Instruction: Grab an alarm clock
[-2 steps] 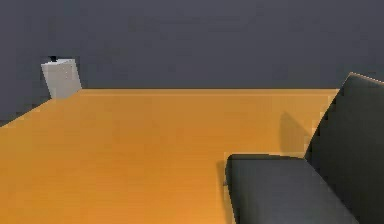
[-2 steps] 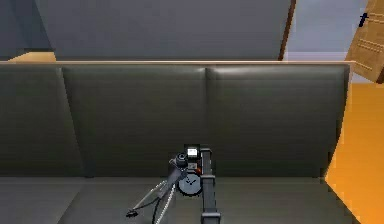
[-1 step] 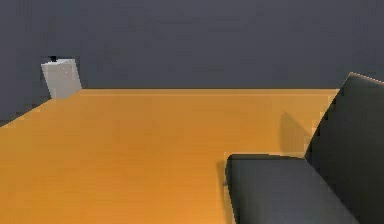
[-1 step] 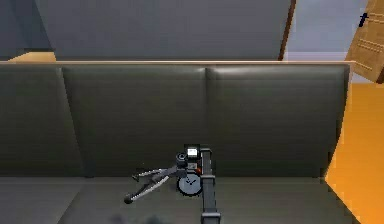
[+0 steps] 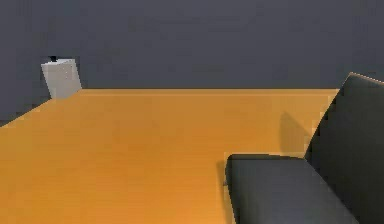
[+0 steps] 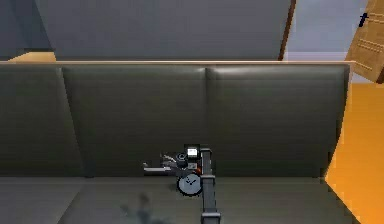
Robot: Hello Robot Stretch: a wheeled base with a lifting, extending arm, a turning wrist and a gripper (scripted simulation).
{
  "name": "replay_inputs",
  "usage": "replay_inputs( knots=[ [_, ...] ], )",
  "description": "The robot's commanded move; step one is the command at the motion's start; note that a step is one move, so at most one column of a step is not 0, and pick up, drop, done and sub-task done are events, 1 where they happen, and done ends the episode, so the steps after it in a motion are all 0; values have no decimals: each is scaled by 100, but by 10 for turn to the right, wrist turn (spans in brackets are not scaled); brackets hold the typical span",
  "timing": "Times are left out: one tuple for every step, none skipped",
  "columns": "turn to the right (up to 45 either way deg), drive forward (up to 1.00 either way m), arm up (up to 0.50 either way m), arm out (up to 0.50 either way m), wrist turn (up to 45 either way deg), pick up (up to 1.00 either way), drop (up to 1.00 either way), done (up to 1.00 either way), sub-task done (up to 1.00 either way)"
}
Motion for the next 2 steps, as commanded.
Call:
replay_inputs(
  knots=[
    [0,0,0,0,360,0,0,0,0],
    [0,0,-30,0,0,0,0,0,0]
  ],
)
